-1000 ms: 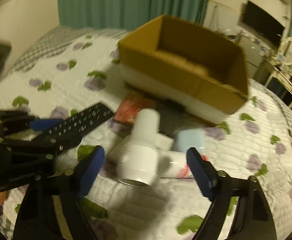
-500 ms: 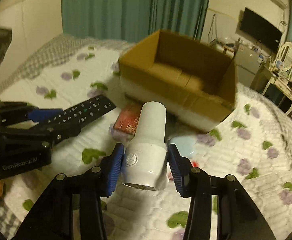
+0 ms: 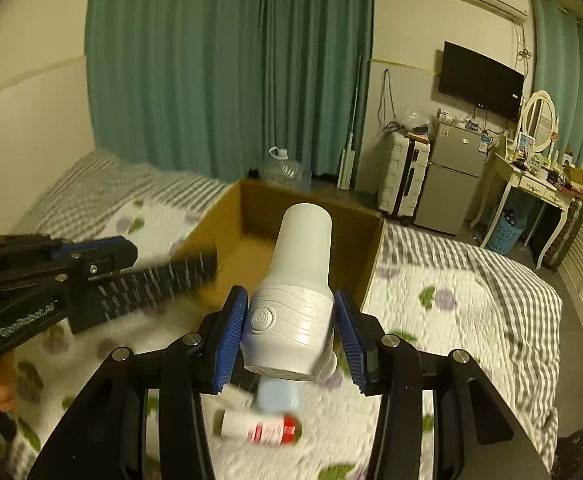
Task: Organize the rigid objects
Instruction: 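Grasp the white hair dryer with the right gripper and drop it into the box, then grasp the black cylindrical roller with the left gripper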
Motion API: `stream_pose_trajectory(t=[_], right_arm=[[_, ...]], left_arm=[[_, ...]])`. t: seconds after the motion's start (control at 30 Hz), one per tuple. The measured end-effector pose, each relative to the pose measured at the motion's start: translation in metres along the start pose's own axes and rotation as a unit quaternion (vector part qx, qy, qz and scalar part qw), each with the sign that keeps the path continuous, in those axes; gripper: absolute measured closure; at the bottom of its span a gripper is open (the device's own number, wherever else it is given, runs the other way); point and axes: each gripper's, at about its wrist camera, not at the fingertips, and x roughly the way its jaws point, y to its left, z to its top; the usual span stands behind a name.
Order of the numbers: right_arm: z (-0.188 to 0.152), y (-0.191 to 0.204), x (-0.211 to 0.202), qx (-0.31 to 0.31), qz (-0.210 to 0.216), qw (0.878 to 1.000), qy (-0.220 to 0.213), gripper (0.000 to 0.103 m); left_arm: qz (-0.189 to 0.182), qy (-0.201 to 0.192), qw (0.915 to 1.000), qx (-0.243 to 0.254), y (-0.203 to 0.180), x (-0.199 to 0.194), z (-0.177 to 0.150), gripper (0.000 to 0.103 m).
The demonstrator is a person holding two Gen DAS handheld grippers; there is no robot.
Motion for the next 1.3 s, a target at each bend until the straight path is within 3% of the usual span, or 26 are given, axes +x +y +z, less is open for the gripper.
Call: stream_pose_trajectory(t=[0.2, 0.37, 0.47, 0.5, 0.57, 0.67, 0.73, 0.83, 1.07, 1.3], right_arm=[[0.018, -0.019, 0.065, 0.014, 0.012, 0.999, 0.026, 0.058], [0.015, -0.028, 0.111, 0.023, 0.021, 0.999, 0.043, 0.058], [0.005, -0.032, 0.117, 0.036, 0.034, 0.998, 0.042, 0.058], [0.005, -0.033, 0.118, 0.033, 0.032, 0.998, 0.043, 0.051], [0.005, -0.029, 0.104, 0.022, 0.011, 0.999, 0.028, 0.030], [0.009, -0.030, 0.075, 0.017, -0.006, 1.000, 0.007, 0.027], [0.011, -0.033, 0.058, 0.020, -0.015, 1.000, 0.001, 0.025], [0.011, -0.030, 0.023, 0.022, -0.026, 0.999, -0.011, 0.015], [-0.010, -0.011, -0.043, 0.018, -0.042, 0.999, -0.018, 0.000], [-0.042, 0.006, -0.048, 0.024, -0.030, 0.999, 0.004, 0.000]], left_arm=[[0.007, 0.037, 0.9991, 0.018, -0.009, 0.076, 0.032, 0.102], [0.018, 0.061, 0.9976, 0.028, -0.009, 0.114, 0.023, 0.102], [0.026, 0.068, 0.9968, 0.032, -0.006, 0.123, 0.005, 0.102], [0.027, 0.066, 0.9969, 0.034, -0.004, 0.123, 0.001, 0.102], [0.027, 0.059, 0.9972, 0.038, -0.006, 0.118, -0.004, 0.099], [0.032, 0.062, 0.9965, 0.047, -0.008, 0.101, -0.010, 0.086], [0.038, 0.053, 0.9965, 0.052, -0.007, 0.085, -0.012, 0.043], [0.048, 0.024, 0.9971, 0.055, -0.008, 0.046, -0.015, 0.040], [0.050, 0.018, 0.9978, 0.040, -0.004, -0.012, -0.028, 0.038], [0.060, 0.031, 0.9970, 0.039, 0.007, -0.025, -0.059, 0.037]])
